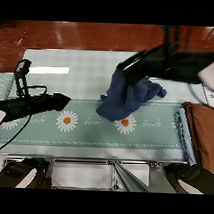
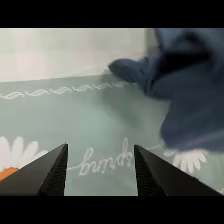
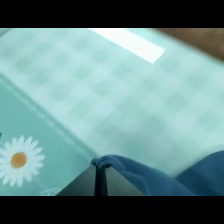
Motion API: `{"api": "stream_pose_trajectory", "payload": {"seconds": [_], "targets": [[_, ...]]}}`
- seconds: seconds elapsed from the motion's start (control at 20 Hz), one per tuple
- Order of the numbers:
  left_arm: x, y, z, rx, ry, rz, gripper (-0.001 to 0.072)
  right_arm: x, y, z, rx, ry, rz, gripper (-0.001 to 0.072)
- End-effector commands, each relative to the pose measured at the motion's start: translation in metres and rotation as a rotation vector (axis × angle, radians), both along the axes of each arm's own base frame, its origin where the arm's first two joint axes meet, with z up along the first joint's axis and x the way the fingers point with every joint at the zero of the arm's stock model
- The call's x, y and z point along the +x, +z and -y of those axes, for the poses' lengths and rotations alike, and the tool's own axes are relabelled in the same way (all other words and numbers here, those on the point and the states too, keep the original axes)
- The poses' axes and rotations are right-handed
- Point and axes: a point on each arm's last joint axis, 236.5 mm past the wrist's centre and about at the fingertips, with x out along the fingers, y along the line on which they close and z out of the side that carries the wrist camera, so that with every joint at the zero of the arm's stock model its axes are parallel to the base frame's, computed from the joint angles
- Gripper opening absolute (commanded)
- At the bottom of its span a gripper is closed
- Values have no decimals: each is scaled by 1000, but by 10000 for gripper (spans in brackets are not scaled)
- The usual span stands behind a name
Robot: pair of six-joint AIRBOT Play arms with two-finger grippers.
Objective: Fold the shirts.
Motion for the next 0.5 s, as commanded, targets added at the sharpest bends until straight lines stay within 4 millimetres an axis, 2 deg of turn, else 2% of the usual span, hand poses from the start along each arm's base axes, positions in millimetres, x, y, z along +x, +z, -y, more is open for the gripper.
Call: {"api": "stream_pose_trajectory", "payload": {"seconds": [0.0,0.1,0.15,0.2,0.25,0.3,0.35,0.4,0.45], "targets": [[9,1,-17,3,60,7,506,-15,-85,-36,-19,17,-178,17],[6,-2,-16,5,54,-6,506,-13,-124,-47,-18,-15,-293,35],[4,-4,-16,6,51,-15,506,-14,-138,-51,-11,-23,-345,242],[2,-8,-16,9,46,-30,506,-16,-148,-52,-54,20,-336,408],[-6,-15,-14,11,30,-68,506,-18,-149,-49,-111,75,-307,411],[-16,-24,-13,20,12,-118,506,-9,-140,-34,-173,73,-265,411],[-28,-36,-10,13,-5,-176,506,12,-122,-6,-226,14,-207,408],[-38,-46,-4,-12,-13,-224,506,39,-102,32,-265,-93,-141,407],[-44,-56,2,-53,-10,-261,506,64,-82,80,-286,-234,-88,406]]}}
